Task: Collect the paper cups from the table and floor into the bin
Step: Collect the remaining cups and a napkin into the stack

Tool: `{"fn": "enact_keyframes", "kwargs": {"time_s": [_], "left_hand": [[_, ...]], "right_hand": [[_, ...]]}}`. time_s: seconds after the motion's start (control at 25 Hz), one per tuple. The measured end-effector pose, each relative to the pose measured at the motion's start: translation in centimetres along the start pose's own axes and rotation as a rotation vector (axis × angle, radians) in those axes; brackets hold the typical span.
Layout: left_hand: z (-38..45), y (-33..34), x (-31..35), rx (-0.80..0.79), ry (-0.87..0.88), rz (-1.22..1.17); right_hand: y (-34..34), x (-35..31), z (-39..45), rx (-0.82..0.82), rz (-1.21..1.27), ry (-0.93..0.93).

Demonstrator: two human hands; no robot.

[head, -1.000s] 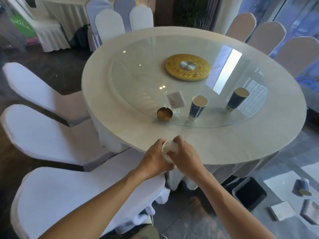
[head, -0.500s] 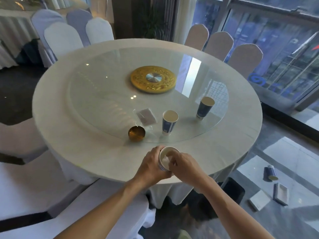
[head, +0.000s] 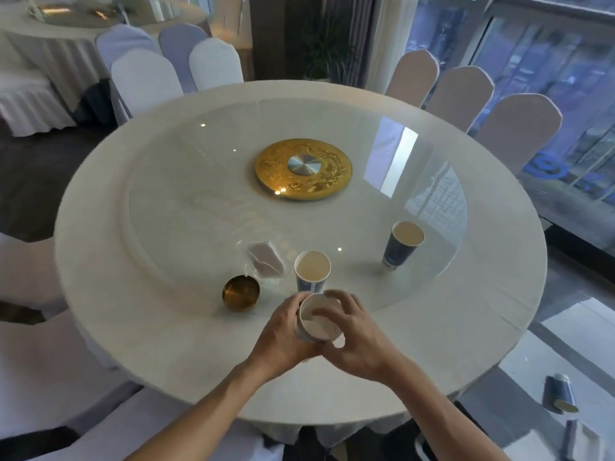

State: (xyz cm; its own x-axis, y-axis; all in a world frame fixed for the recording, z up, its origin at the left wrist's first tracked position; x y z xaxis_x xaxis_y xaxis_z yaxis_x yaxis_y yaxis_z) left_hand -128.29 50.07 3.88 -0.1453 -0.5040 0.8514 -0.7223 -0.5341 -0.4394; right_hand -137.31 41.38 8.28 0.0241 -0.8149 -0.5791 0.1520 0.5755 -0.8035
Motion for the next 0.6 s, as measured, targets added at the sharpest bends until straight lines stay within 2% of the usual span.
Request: {"fn": "enact_keyframes", "kwargs": {"time_s": [0.12, 0.2, 0.4, 0.6], "left_hand": [[1.9, 1.3, 2.7, 0.014, 0.011, 0.01], [2.8, 1.4, 4.3, 0.008, 0.002, -0.015], [4.6, 0.6, 7.3, -0.037, 0.01, -0.064], [7.6, -0.7, 6.1, -0.064, 0.002, -0.095]], "right_hand": [[-1.1, 3.2, 1.0, -0.181, 0.013, -0.036], [-2.5, 4.8, 1.9, -0.242, -0.018, -0.083], [-5.5, 6.4, 5.0, -0.227, -0.014, -0.186], [-8.8, 8.1, 8.3, -0.162, 0.066, -0.058]]}}
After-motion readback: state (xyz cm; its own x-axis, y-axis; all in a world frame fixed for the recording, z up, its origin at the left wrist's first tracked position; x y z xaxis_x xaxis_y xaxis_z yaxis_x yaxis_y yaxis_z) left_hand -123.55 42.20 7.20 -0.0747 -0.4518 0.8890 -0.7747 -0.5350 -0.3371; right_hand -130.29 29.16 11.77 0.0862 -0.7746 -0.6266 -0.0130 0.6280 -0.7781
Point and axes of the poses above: each hand's wrist, its own z-axis towards the middle knuckle, its own y-axis out of the palm, x = y × z, the point moved 10 cm from there along z, towards the middle knuckle, and after that the axes turned 13 degrees about -y, right-handed, at the moved point
